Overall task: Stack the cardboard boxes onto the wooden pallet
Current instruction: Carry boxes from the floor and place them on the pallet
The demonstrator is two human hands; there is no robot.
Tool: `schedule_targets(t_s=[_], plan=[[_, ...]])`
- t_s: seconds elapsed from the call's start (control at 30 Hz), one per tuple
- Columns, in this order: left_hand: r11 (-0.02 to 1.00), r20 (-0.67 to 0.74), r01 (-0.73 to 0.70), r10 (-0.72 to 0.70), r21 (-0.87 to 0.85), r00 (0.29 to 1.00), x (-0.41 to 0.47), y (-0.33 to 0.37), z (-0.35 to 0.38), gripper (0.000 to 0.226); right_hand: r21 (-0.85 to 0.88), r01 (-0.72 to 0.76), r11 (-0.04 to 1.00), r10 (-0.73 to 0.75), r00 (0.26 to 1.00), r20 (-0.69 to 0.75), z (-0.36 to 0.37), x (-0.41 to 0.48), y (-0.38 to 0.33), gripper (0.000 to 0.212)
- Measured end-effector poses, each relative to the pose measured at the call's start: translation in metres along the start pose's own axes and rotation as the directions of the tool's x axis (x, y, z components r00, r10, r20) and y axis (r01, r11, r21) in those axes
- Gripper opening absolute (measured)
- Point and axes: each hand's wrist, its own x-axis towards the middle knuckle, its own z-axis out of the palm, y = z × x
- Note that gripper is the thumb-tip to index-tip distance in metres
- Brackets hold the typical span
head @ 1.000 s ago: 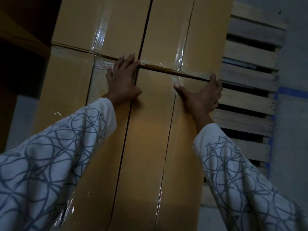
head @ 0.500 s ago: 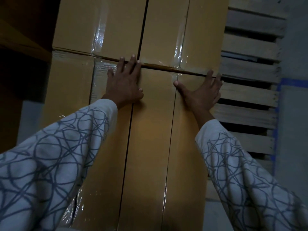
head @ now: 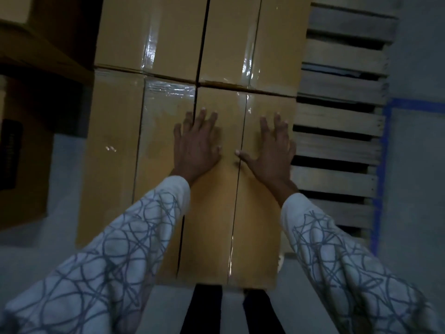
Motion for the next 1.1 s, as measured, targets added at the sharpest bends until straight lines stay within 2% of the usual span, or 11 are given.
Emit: schedule_targets(t_s=[0.17, 0.27, 0.33, 0.4, 0.5, 0.63, 0.73, 0.87, 0.97, 1.1], plan=[[0.991, 0.181, 0.077, -0.056, -0.107, 0.982, -0.101, 0.043, -0.032, 0.081, -0.092, 0.072, 0.993, -0.054, 0.982, 0.179, -0.047, -0.098, -0.006, 0.096], [0.970, 0.344, 0.159, -0.089, -0.182, 0.935, -0.161, 0.066, -0.072, 0.070, -0.114, 0.072, 0.991, -0.037, 0.957, 0.287, -0.095, -0.156, -0.016, 0.088], [0.951, 0.410, 0.203, -0.093, -0.232, 0.907, -0.201, 0.080, -0.106, 0.064, -0.128, 0.130, 0.983, -0.079, 0.934, 0.347, -0.131, -0.196, -0.026, 0.082], [0.916, 0.427, 0.255, -0.106, -0.310, 0.898, -0.241, 0.093, -0.143, 0.056, -0.140, 0.247, 0.959, -0.176, 0.904, 0.390, -0.165, -0.237, -0.039, 0.075], [0.833, 0.366, 0.322, -0.156, -0.450, 0.917, -0.305, 0.108, -0.191, 0.045, -0.161, 0.411, 0.897, -0.294, 0.829, 0.475, -0.213, -0.294, -0.066, 0.063], [0.657, 0.259, 0.396, -0.300, -0.642, 0.918, -0.397, 0.119, -0.230, 0.035, -0.041, 0.457, 0.889, -0.355, 0.742, 0.569, -0.256, -0.356, -0.102, 0.053], [0.461, 0.249, 0.441, -0.419, -0.770, 0.873, -0.464, 0.118, -0.242, 0.029, 0.105, 0.425, 0.899, -0.411, 0.735, 0.540, -0.270, -0.394, -0.131, 0.047], [0.158, 0.248, 0.419, -0.605, -0.894, 0.757, -0.540, 0.099, -0.254, 0.024, 0.234, 0.479, 0.846, -0.530, 0.700, 0.478, -0.257, -0.451, -0.175, 0.039], [0.042, 0.225, 0.354, -0.702, -0.934, 0.676, -0.592, 0.070, -0.256, 0.023, 0.290, 0.499, 0.816, -0.572, 0.629, 0.527, -0.229, -0.491, -0.207, 0.033], [-0.077, 0.227, 0.274, -0.788, -0.959, 0.573, -0.662, 0.012, -0.244, 0.013, 0.275, 0.553, 0.786, -0.581, 0.509, 0.636, -0.170, -0.531, -0.265, 0.030]])
